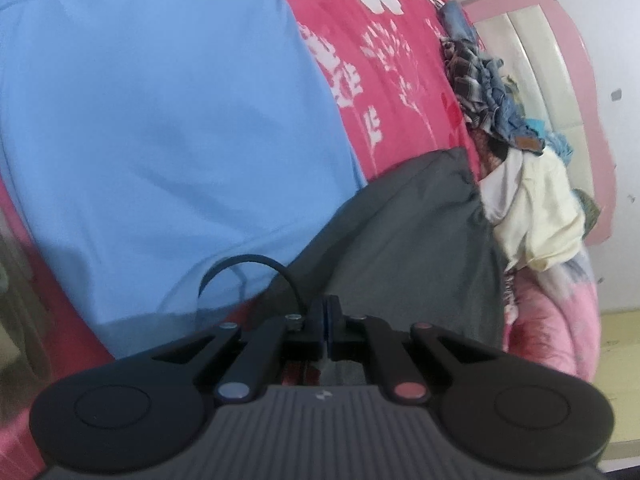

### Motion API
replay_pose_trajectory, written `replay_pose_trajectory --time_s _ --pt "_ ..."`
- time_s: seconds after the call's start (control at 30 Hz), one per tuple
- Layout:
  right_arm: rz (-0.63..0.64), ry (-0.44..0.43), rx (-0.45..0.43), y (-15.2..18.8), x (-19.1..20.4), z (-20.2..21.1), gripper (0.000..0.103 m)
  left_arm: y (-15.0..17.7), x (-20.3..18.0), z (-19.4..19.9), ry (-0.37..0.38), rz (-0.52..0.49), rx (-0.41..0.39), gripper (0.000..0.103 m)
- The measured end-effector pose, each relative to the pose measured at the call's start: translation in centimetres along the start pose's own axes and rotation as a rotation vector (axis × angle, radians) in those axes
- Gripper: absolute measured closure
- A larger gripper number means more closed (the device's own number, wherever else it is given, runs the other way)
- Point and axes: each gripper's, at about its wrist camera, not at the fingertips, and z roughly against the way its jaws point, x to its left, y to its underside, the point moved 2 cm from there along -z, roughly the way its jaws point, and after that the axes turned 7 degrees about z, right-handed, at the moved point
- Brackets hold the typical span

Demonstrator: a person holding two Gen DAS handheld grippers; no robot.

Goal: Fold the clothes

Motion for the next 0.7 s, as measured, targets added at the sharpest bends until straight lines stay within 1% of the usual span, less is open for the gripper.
replay_pose_trajectory --time_s 0.03,0.07,0.1,0.17,0.23,0.27,0.3,0.33,0.37,0.4,0.47,0.53,0.57,0.63,0.67,0.7 --pt "0.005 0.050 0.039 0.3 -0.2 -0.4 0.102 -0.1 0.0 -0.1 -0.004 -0.003 -0.003 0.102" --pt "0.010 0.100 0.078 0.7 -0.5 -0.8 0.099 -0.2 0.1 -0.2 -0.007 -0.005 -0.005 0.101" --pt "0.022 0.145 0.100 1.0 -0.5 -1.0 0.099 -0.3 0.2 -0.3 -0.004 0.000 -0.003 0.101" --pt "0.063 0.223 0.111 1.7 -0.3 -1.0 0.098 -0.4 0.4 -0.4 0.001 0.007 0.002 0.101" --pt "0.139 0.276 0.109 2.2 0.3 -1.0 0.095 -0.4 0.5 -0.6 0.005 0.012 0.004 0.101" --pt "0.183 0.299 0.106 2.4 0.7 -1.1 0.084 0.0 0.4 -0.7 0.003 0.021 -0.003 0.101" --pt "0.227 0.321 0.103 2.6 1.2 -1.1 0.068 0.2 0.3 -0.9 0.002 0.029 -0.008 0.101" --pt "0.271 0.343 0.100 2.8 1.6 -1.1 0.062 0.2 0.4 -1.0 0.004 0.034 -0.008 0.101" --pt "0.310 0.356 0.097 2.9 1.9 -1.5 0.054 0.1 0.4 -1.0 0.008 0.037 -0.008 0.101" --pt "0.339 0.353 0.099 3.1 2.1 -1.9 0.048 0.0 0.5 -1.0 0.010 0.038 -0.008 0.101" --pt "0.383 0.337 0.118 3.4 1.8 -2.3 0.045 0.0 0.7 -1.3 0.010 0.042 -0.010 0.101" --pt "0.409 0.348 0.126 3.4 1.1 -3.0 0.045 -0.1 0.7 -1.6 0.011 0.046 -0.012 0.101" --pt "0.401 0.362 0.109 3.1 0.6 -3.5 0.045 -0.1 0.8 -1.6 0.013 0.049 -0.012 0.101" --pt "0.324 0.351 0.085 3.0 -0.4 -4.7 0.052 -0.2 0.8 -1.7 0.018 0.061 -0.011 0.101" --pt "0.280 0.332 0.098 3.1 -0.8 -5.1 0.078 -0.3 0.7 -1.6 0.029 0.074 -0.006 0.101" --pt "0.240 0.307 0.134 3.4 -1.1 -5.4 0.099 -0.4 0.8 -1.5 0.043 0.094 0.000 0.101"
